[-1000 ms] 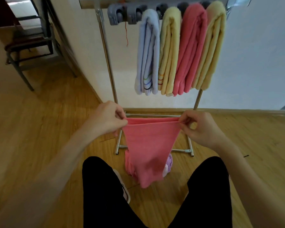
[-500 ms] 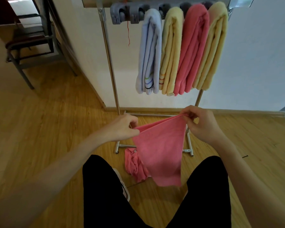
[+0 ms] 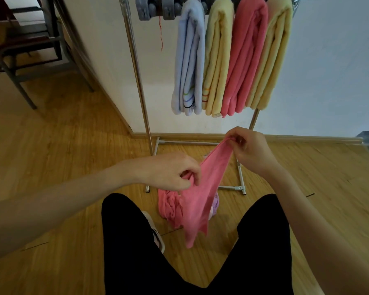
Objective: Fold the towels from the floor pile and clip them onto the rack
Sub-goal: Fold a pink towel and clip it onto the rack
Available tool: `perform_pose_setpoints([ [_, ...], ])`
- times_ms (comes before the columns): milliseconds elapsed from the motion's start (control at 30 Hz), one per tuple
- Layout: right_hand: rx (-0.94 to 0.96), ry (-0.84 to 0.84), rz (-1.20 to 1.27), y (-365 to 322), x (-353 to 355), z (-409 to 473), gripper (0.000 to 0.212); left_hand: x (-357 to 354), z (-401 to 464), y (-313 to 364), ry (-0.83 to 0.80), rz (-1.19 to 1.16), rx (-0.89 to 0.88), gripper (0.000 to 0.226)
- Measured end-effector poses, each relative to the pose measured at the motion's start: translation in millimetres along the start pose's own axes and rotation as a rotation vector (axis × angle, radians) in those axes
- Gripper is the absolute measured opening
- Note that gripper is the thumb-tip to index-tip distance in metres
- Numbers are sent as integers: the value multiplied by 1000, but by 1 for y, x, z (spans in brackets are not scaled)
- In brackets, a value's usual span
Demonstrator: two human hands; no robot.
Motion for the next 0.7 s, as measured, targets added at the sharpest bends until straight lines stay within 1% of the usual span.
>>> perform_pose_setpoints([
  [100,43,-28,-20,-5,-5,4,20,-3,-1,-1,-113,89,-36,44],
  [133,56,-36,-25,-7,-7,6,20,-4,1,-2,-126,129,-50,46],
  [200,62,-45,-28,-9,-12,8,20,-4,8,-5,-113,220,-78,43],
  [300,44,-45,-12,-6,-16,11,20,-7,13,-2,-49,416,-145,29],
  [400,20,-28,19,-1,-17,14,20,-6,9,8,192,600,-354,10],
  [433,6,-21,33,1,-16,14,19,-6,8,11,245,637,-400,4],
  [467,-8,-10,51,2,-16,14,18,-5,9,12,266,660,-428,7],
  [533,-29,27,92,4,-15,13,16,-6,14,10,238,691,-476,12],
  [600,-47,62,126,6,-12,13,15,-7,20,7,220,715,-507,8],
  [633,-59,74,139,7,-11,13,15,-7,23,4,241,724,-510,9],
  [700,-78,93,160,9,-10,12,13,-5,26,-3,297,720,-461,13],
])
Point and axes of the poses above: each hand's wrist, its own z-axis towards the middle knuckle, its own x-axis out of the back of the hand, y = z × x, the point moved 5 cm from there along z, towards the middle knuckle, and after that the axes turned 4 degrees about -y, right-handed, at the moved point
